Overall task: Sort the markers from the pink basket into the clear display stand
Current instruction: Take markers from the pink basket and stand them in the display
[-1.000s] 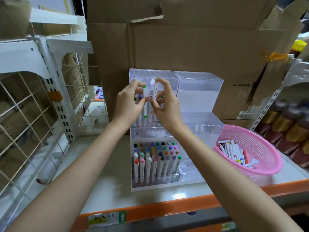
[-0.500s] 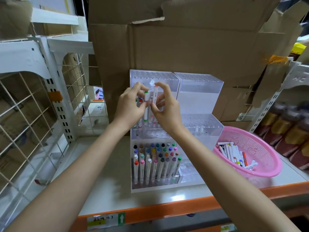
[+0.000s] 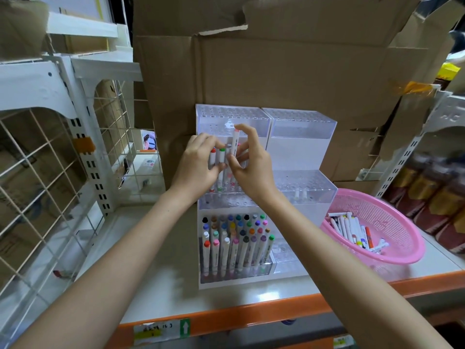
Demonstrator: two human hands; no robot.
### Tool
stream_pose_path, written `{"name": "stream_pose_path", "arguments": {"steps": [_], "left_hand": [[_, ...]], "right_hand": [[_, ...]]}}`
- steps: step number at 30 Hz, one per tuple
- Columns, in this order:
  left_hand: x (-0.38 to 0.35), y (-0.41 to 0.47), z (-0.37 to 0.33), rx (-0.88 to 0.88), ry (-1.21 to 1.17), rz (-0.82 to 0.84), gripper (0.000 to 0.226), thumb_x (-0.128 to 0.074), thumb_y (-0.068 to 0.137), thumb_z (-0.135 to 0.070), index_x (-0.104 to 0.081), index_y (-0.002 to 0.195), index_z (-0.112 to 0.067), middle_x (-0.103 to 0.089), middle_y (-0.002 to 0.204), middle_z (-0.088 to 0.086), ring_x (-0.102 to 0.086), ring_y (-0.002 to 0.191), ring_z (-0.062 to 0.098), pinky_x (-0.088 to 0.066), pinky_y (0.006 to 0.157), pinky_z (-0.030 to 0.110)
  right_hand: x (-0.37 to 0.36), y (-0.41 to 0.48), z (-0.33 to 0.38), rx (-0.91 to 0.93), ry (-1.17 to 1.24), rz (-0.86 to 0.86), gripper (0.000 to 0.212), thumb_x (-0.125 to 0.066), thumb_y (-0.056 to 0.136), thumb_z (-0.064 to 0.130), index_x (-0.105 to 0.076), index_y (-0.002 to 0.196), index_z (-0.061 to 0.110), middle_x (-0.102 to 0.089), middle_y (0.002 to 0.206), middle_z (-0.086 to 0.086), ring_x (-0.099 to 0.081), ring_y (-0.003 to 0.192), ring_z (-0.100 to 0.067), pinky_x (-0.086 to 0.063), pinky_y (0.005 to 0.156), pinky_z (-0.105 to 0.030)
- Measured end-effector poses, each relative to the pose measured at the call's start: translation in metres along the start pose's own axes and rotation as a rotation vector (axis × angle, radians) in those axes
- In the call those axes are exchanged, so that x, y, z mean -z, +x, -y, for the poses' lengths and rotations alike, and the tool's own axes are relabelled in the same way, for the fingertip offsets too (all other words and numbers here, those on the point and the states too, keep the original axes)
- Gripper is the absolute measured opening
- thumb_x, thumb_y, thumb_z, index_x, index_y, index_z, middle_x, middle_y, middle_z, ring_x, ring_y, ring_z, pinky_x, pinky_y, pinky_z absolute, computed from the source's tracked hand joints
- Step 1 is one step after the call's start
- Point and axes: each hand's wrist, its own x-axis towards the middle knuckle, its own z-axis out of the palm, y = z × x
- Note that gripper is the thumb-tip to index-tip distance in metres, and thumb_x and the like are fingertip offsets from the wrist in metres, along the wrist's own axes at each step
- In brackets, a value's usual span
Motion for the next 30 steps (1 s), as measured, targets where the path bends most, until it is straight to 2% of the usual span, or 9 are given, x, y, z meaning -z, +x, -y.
{"name": "stream_pose_path", "arguments": {"steps": [6,15,23,26,30], "left_hand": [[-0.001,-0.004,0.0,-0.072,0.094,0.017,0.034,-0.079,0.071,-0.007,-0.061,0.1,-0.003,-0.06,0.098,0.009,-0.051,0.096,0.022,-0.034,0.083,0.017],[0.005,-0.011,-0.004,-0.112,0.193,0.011,0.043,-0.079,0.071,-0.007,-0.061,0.109,-0.002,-0.059,0.104,0.011,-0.052,0.103,0.026,-0.046,0.089,0.036],[0.009,-0.02,-0.003,-0.177,0.297,-0.008,0.05,-0.076,0.071,-0.003,-0.06,0.118,0.0,-0.057,0.109,0.015,-0.049,0.103,0.029,-0.048,0.087,0.04],[0.01,-0.022,-0.002,-0.18,0.312,-0.019,0.048,-0.074,0.073,-0.003,-0.06,0.119,-0.001,-0.058,0.109,0.014,-0.046,0.106,0.027,-0.048,0.087,0.041],[0.01,-0.023,-0.001,-0.172,0.309,-0.032,0.047,-0.072,0.074,-0.002,-0.06,0.119,-0.002,-0.058,0.109,0.013,-0.046,0.106,0.026,-0.048,0.085,0.041]], "right_hand": [[0.001,-0.003,0.0,-0.009,0.008,0.022,0.057,-0.067,0.084,0.002,-0.042,0.13,0.024,-0.052,0.073,0.009,-0.059,0.066,-0.009,-0.054,0.064,-0.022],[0.003,-0.005,0.003,-0.02,0.02,0.04,0.057,-0.067,0.084,0.0,-0.042,0.131,0.021,-0.05,0.074,0.011,-0.058,0.066,-0.008,-0.052,0.062,-0.017],[0.002,-0.004,0.002,0.007,-0.064,0.109,0.061,-0.063,0.086,0.0,-0.038,0.136,0.025,-0.049,0.08,0.013,-0.057,0.073,-0.006,-0.051,0.068,-0.02],[0.002,-0.003,0.002,0.003,-0.081,0.109,0.062,-0.064,0.086,0.0,-0.038,0.136,0.025,-0.053,0.082,0.007,-0.058,0.073,-0.007,-0.054,0.07,-0.027],[0.006,-0.002,0.004,0.0,-0.076,0.125,0.06,-0.065,0.086,0.0,-0.039,0.135,0.022,-0.056,0.081,0.0,-0.058,0.071,-0.009,-0.054,0.069,-0.03]]}}
